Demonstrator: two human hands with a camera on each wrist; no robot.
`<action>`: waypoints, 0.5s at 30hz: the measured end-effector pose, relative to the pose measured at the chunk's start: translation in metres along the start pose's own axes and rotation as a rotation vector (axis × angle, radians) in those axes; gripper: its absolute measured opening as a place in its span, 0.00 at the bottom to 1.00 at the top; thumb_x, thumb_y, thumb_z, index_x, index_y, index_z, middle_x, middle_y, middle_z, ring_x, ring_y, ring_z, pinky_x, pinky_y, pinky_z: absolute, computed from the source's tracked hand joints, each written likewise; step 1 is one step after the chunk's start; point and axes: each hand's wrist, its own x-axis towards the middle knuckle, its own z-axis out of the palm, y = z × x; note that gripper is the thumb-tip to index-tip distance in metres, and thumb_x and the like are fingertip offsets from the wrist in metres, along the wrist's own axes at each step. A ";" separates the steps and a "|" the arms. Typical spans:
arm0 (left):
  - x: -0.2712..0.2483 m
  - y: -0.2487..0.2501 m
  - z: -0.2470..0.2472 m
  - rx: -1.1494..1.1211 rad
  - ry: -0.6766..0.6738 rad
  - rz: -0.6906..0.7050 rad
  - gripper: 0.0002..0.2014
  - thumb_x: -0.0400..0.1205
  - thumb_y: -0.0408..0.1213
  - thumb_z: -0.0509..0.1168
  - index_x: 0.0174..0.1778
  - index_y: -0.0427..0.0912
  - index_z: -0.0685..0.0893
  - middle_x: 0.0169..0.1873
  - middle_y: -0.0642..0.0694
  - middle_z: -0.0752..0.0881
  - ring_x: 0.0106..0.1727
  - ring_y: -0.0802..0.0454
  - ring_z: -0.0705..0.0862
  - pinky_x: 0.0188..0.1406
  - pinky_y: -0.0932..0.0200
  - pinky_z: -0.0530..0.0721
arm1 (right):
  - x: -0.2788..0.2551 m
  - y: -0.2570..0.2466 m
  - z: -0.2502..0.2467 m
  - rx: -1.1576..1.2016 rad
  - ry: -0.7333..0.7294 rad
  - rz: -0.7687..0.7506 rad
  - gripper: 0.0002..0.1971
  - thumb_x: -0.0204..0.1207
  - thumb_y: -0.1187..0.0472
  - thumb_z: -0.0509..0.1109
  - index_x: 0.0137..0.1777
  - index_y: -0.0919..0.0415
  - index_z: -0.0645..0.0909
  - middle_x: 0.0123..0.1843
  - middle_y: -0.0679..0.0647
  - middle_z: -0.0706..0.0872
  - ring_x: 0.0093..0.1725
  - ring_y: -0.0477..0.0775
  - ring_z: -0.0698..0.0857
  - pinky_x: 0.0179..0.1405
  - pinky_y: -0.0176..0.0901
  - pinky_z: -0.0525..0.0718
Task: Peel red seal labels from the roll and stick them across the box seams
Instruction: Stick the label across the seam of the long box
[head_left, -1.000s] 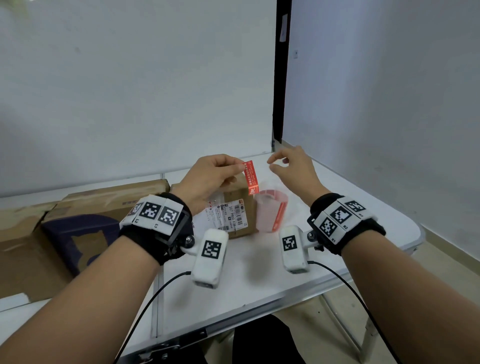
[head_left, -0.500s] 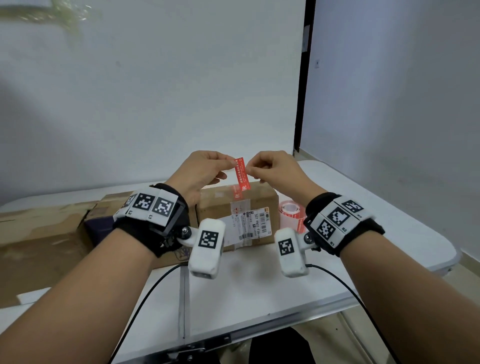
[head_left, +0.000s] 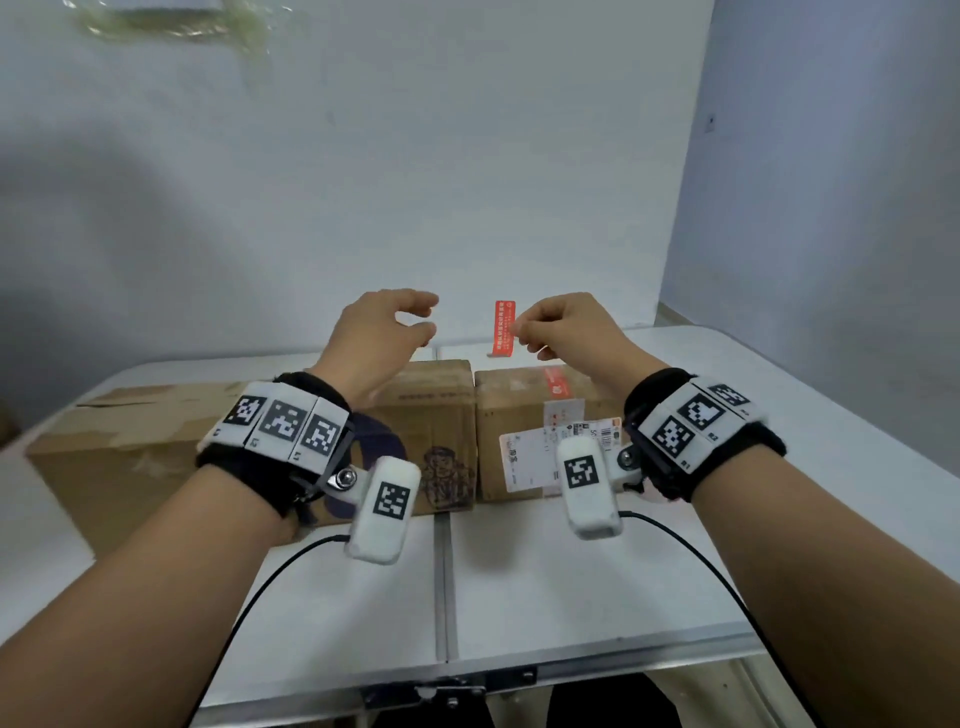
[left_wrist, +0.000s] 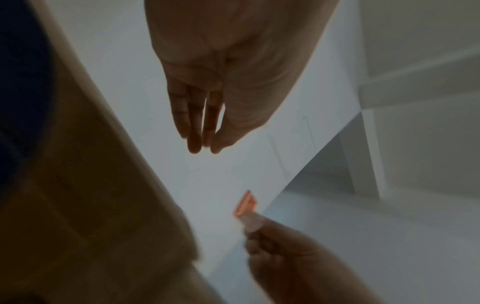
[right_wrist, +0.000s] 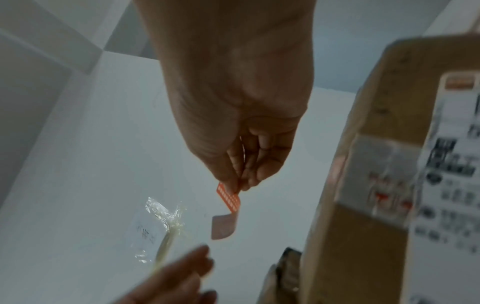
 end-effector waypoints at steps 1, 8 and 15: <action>-0.002 -0.007 -0.007 0.110 -0.015 0.009 0.14 0.81 0.37 0.65 0.61 0.53 0.86 0.58 0.55 0.88 0.48 0.58 0.85 0.54 0.66 0.75 | 0.002 -0.002 0.004 0.086 0.005 0.029 0.05 0.76 0.64 0.71 0.45 0.65 0.87 0.37 0.53 0.86 0.35 0.45 0.82 0.36 0.32 0.82; -0.018 -0.047 -0.029 0.493 -0.120 0.013 0.13 0.82 0.35 0.63 0.56 0.47 0.90 0.57 0.46 0.90 0.60 0.46 0.85 0.58 0.59 0.78 | 0.016 -0.016 0.043 0.445 -0.085 0.191 0.04 0.76 0.64 0.73 0.48 0.64 0.85 0.38 0.53 0.84 0.35 0.46 0.80 0.40 0.34 0.82; -0.029 -0.057 -0.032 0.478 -0.195 0.021 0.15 0.84 0.40 0.60 0.62 0.51 0.87 0.61 0.49 0.88 0.58 0.48 0.85 0.56 0.61 0.78 | 0.020 -0.025 0.083 0.368 -0.120 0.178 0.03 0.77 0.66 0.70 0.44 0.66 0.84 0.36 0.54 0.82 0.34 0.47 0.78 0.35 0.34 0.78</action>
